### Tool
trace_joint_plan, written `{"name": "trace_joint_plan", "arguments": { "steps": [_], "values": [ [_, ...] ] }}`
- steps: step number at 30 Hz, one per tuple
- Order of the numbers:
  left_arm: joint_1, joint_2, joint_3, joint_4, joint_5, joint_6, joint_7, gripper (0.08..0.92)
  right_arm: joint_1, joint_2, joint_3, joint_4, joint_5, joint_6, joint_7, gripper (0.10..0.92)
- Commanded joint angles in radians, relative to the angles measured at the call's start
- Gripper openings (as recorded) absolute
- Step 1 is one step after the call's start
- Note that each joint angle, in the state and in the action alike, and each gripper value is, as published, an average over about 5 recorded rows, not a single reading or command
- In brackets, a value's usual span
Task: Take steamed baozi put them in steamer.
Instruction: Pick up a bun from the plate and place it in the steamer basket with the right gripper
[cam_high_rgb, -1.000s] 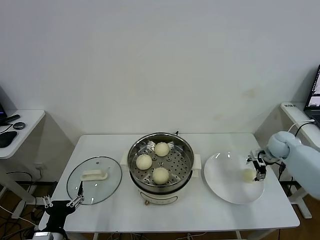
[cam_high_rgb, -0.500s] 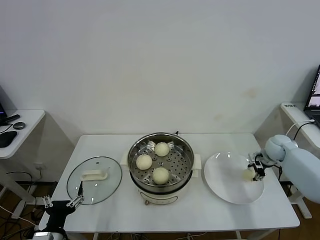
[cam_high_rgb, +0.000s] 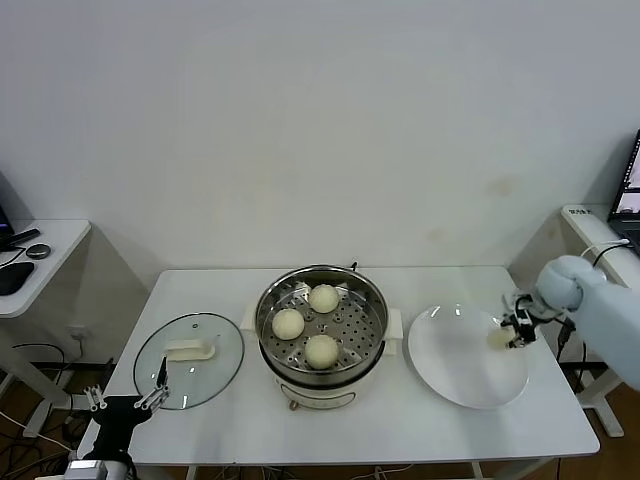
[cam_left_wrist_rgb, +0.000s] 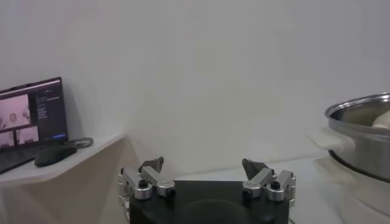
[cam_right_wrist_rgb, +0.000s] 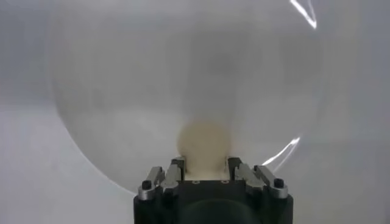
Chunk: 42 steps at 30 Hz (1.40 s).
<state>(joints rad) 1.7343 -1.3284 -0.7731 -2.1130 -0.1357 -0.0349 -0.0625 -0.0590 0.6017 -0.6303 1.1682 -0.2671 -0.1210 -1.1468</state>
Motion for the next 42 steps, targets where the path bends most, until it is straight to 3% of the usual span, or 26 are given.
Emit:
{"name": "trace_joint_plan", "arguments": {
  "steps": [1,9,15,24,42],
  "values": [
    [-0.017,0.006,0.015,0.003,0.000,0.003,0.001,0.823,0.457,-0.091,-0.371,0.298,0.354,-0.171,0.018,0.450],
    [-0.036,0.018,0.028,0.005,-0.003,0.012,0.001,0.823,0.903,0.095,-0.716,0.488,0.694,-0.396,0.126,0.458],
    [-0.039,0.019,0.024,0.007,-0.009,0.011,0.001,0.823,0.897,0.233,-0.753,0.550,0.865,-0.565,0.232,0.458],
    [-0.040,0.002,0.005,0.003,-0.026,0.018,0.001,0.823,0.697,0.347,-0.747,0.480,0.819,-0.607,0.316,0.467],
    [-0.030,-0.008,-0.012,-0.003,-0.027,0.016,0.001,0.823,0.540,0.429,-0.680,0.322,0.657,-0.605,0.312,0.467]
  ]
}}
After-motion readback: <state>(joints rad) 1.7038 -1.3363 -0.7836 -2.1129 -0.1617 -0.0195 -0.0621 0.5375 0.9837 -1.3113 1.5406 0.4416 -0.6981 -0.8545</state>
